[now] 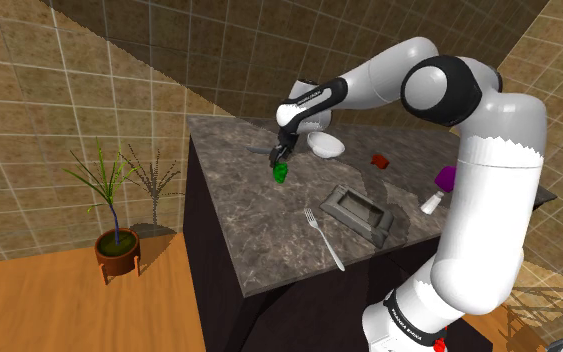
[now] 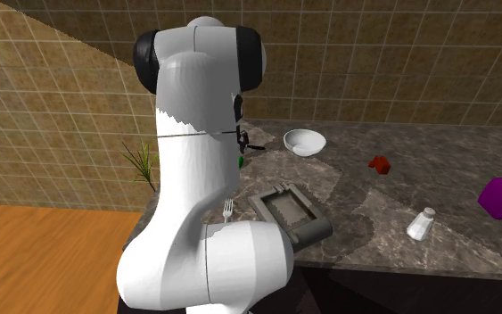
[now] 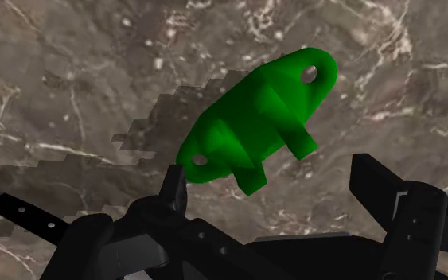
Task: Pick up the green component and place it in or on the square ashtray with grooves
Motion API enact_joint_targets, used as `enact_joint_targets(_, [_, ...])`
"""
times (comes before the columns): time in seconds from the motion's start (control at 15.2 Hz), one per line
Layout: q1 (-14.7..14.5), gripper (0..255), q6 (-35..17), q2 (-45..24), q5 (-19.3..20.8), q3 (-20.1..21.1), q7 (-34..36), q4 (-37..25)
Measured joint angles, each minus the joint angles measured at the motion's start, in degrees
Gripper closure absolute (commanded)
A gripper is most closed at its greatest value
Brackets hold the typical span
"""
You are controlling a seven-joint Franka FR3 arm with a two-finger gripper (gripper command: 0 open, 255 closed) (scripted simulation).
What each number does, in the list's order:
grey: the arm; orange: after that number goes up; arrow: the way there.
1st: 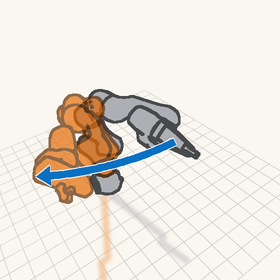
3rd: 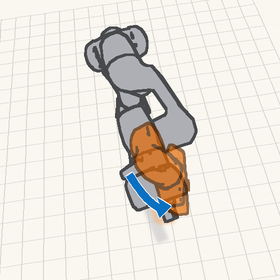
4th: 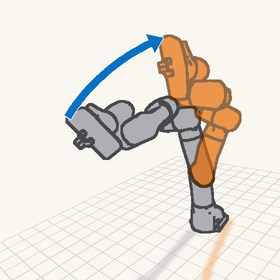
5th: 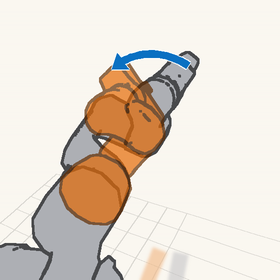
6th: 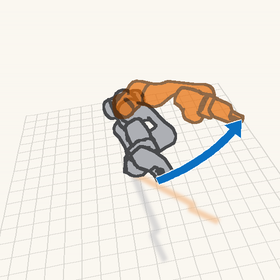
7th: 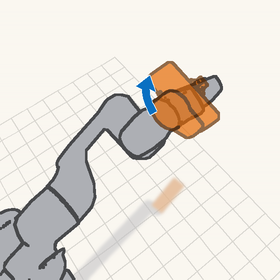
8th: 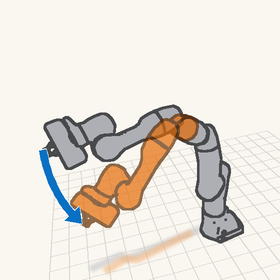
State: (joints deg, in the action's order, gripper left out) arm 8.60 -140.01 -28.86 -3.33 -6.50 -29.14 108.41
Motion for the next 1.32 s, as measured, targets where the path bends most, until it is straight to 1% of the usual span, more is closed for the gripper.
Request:
enact_joint_targets(0.46, [0.05,0,-0.81,-0.98,-0.13,0.1,-0.04,-0.19])
enact_joint_targets(0.53, [0.05,255,-0.81,-0.98,-0.13,0.1,-0.04,-0.19])
enact_joint_targets(1.12, [0.05,255,-0.82,-0.99,-0.13,0.11,-0.03,-0.19])
enact_joint_targets(1.19, [0.05,0,-0.82,-0.99,-0.13,0.11,-0.03,-0.19])
enact_joint_targets(1.32, [0.01,0,-1.06,0.09,-0.05,-0.1,0.16,1.06])
